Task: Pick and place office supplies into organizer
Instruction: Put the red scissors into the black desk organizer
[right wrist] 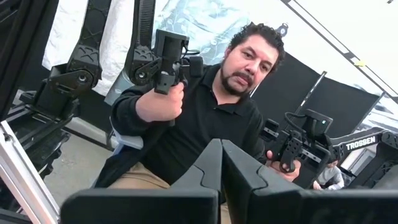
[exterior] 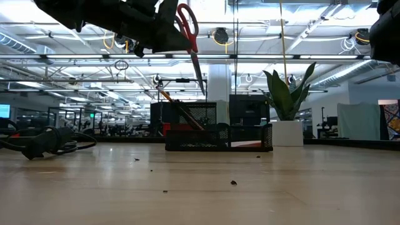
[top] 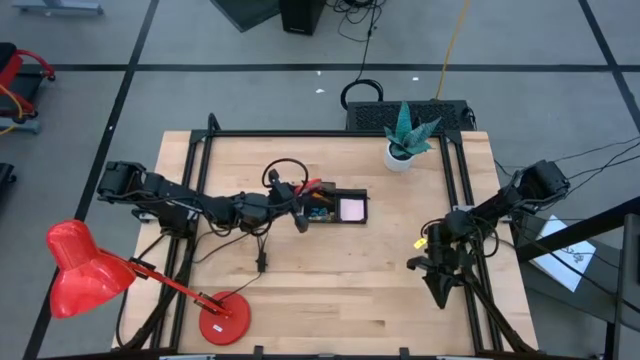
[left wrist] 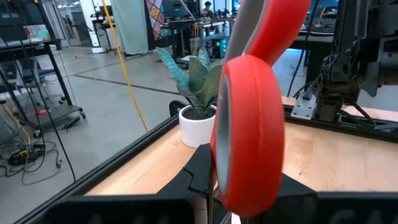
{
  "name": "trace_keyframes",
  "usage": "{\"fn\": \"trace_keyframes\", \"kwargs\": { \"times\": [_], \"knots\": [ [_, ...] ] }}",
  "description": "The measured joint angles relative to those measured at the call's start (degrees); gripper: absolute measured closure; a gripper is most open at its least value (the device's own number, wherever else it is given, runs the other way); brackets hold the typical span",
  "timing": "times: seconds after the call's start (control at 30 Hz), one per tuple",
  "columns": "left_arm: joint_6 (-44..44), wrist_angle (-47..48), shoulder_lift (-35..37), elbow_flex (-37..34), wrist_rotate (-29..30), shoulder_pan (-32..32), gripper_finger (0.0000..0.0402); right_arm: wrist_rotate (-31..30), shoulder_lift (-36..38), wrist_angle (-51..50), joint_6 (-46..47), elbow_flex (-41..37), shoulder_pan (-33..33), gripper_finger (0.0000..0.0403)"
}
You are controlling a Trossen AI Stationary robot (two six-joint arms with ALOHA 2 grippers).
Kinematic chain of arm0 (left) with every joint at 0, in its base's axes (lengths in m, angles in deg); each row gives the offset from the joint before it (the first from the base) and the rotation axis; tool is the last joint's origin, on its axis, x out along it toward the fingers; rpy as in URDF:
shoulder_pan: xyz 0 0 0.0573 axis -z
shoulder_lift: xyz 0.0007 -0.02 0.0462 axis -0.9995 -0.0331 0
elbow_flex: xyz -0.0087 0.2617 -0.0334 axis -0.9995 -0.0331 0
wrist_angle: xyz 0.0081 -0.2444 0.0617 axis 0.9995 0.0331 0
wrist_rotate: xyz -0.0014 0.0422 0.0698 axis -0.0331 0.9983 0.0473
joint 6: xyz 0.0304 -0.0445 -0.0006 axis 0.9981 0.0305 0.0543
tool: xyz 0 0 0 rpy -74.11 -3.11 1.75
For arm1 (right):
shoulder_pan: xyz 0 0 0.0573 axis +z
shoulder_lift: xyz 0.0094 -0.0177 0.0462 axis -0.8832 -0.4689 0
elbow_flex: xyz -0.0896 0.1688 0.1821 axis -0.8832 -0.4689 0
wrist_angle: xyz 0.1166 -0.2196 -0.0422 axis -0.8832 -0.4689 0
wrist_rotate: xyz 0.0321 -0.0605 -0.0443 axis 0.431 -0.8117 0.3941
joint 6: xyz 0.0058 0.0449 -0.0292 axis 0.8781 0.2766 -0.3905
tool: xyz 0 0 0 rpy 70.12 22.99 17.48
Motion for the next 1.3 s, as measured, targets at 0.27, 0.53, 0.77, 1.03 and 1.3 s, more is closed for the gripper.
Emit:
{"fn": "trace_keyframes", "kwargs": {
  "times": [0.27, 0.53, 0.77, 1.03, 1.3],
  "knots": [
    [0.7, 0.3, 0.0, 0.0, -3.8, -0.4, 0.0362, -0.3, 0.0, 0.0, 0.0, 0.0, 0.0, 0.0403],
    [0.5, 2.7, 0.0, 0.0, -1.8, -1.9, 0.0362, -5.8, 0.0, -0.2, 0.1, 0.1, -0.1, 0.0403],
    [-3.2, 4.5, -0.8, 0.0, -2.5, -3.0, 0.0362, -8.0, 0.0, 0.0, 0.0, 0.1, -0.1, 0.0403],
    [-4.9, 5.2, -3.1, 0.1, -1.8, -3.7, 0.0362, -12.4, 0.0, -0.1, 0.2, 0.1, -0.1, 0.0403],
    [-6.7, 3.4, -7.9, 0.1, -3.2, -5.4, 0.0362, -12.2, 0.0, -0.3, 1.6, 0.0, -0.1, 0.0403]
  ]
}}
